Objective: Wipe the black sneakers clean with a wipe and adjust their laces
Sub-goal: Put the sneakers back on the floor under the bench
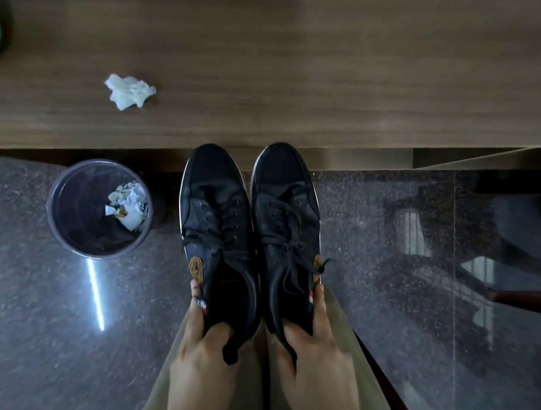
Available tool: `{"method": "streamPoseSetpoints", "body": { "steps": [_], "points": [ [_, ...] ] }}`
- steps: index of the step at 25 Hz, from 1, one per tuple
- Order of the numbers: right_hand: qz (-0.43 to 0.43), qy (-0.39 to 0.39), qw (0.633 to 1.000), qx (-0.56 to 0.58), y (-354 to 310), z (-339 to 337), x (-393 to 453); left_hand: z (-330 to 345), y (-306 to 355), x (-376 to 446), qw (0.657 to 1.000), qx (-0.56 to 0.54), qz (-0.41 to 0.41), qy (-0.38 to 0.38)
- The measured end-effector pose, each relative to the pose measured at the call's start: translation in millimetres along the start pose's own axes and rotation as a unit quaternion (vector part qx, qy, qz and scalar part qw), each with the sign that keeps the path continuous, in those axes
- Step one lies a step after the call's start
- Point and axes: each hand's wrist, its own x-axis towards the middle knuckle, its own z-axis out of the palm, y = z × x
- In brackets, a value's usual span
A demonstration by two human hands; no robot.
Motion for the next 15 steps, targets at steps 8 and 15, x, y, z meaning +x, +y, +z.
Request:
{"method": "streamPoseSetpoints", "body": {
  "steps": [8,15],
  "points": [
    [0.045,-0.102,0.994,-0.001,11,25,34,26,-24,32,0.998,-0.013,-0.046,-0.045],
    [0.027,-0.01,1.0,0.0,36,80,194,107,-63,187,1.0,0.011,-0.019,0.001]
  ]
}}
